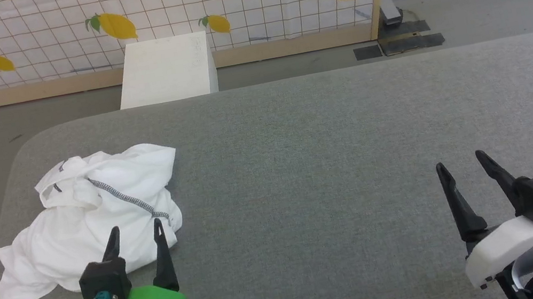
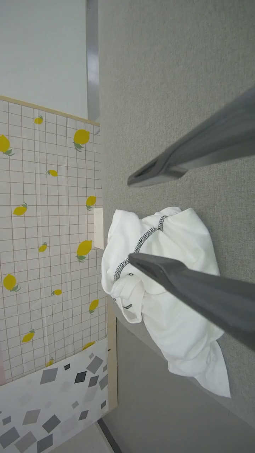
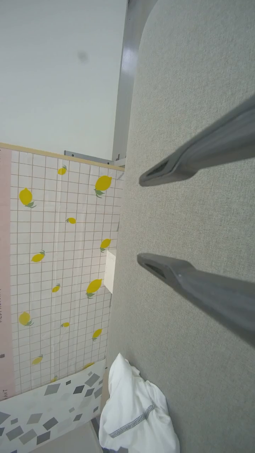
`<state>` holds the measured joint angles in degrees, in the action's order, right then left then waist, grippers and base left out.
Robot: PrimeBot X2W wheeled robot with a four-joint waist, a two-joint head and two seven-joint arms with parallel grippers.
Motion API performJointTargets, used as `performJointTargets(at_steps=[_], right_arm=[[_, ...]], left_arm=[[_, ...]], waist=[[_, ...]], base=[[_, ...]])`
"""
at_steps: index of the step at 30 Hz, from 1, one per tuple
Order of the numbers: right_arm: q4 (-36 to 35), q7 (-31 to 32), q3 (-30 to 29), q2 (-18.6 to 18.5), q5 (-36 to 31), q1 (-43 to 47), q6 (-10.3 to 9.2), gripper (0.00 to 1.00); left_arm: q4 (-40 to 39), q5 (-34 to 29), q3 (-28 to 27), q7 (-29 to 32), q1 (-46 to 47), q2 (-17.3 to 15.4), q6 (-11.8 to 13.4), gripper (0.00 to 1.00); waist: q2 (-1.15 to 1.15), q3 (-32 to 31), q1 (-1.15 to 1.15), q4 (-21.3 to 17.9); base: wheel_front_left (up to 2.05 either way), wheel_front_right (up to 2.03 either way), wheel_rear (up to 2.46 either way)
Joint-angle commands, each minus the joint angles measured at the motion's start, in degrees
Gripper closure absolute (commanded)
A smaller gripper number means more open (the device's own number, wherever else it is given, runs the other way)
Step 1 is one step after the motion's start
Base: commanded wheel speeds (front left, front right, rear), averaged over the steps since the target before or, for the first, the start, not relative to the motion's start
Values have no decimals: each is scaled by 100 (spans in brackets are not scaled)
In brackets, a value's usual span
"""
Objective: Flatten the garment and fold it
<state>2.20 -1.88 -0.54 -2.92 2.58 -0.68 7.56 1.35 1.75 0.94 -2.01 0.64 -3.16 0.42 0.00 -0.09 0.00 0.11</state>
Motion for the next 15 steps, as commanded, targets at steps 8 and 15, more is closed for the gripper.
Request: performJointTargets(at_steps=[8, 15], right_arm=[[106, -143, 8, 1, 145, 130, -2, 0], [179, -227, 9, 1, 235, 178, -2, 0]], left_arm=[[30, 105, -4, -137, -127, 6, 68, 0], [51, 144, -30, -220, -192, 1, 83, 0]], waist=[[0, -20, 0, 148], [0, -26, 0, 388]], base=[[0, 0, 0], [0, 0, 0]])
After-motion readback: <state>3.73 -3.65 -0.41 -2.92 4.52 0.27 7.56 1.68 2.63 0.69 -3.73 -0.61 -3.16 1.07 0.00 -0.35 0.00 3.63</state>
